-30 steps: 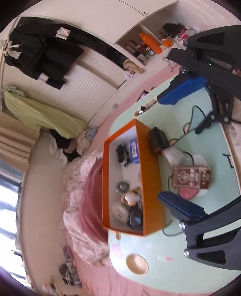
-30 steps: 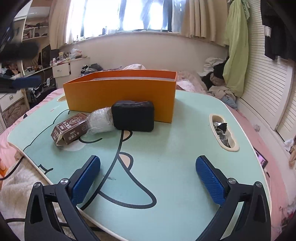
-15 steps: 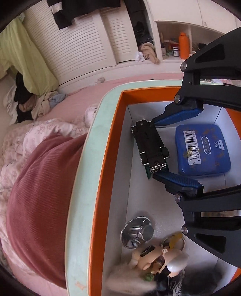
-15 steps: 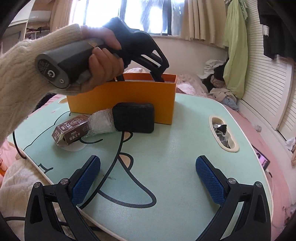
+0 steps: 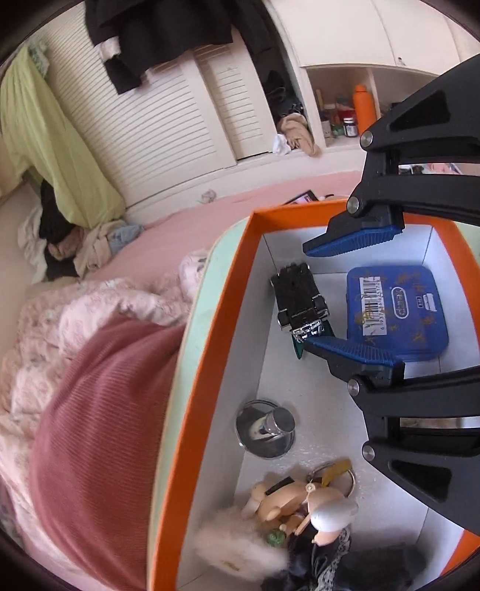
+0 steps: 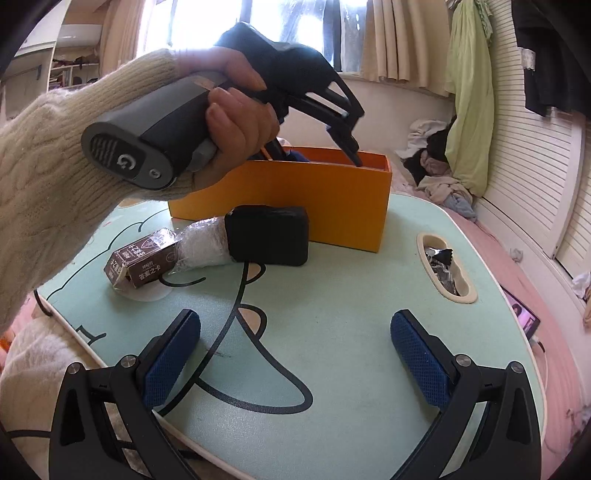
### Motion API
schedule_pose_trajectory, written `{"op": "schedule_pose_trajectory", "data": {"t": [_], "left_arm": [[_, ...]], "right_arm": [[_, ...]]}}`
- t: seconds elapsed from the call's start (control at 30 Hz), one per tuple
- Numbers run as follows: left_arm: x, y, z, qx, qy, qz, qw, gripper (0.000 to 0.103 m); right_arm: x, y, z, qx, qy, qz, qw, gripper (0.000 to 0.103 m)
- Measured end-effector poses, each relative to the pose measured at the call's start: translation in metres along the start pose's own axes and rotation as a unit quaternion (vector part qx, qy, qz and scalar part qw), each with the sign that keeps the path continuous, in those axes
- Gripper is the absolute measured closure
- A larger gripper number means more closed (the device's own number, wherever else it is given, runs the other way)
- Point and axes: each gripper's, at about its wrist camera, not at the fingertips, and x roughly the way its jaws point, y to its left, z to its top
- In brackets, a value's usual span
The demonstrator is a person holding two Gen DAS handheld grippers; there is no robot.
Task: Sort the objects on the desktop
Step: 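Grasp the black toy car in the box with the left gripper, lift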
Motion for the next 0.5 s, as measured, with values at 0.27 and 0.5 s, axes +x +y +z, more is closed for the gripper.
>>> {"op": "schedule_pose_trajectory", "data": {"t": [0.27,0.5], "left_arm": [[0.005,0.010,0.002,-0.006,-0.022,-0.070,0.9973,0.088],[0.012,-0.009,-0.001,0.012,-0.002,-0.026,0.9996,0.075]], "right_arm": [[0.000,0.000,0.000,0.000,0.000,0.000,1.000,0.001],[-0.001,0.000,0.000,0.000,0.000,0.001,1.000,0.001]]}}
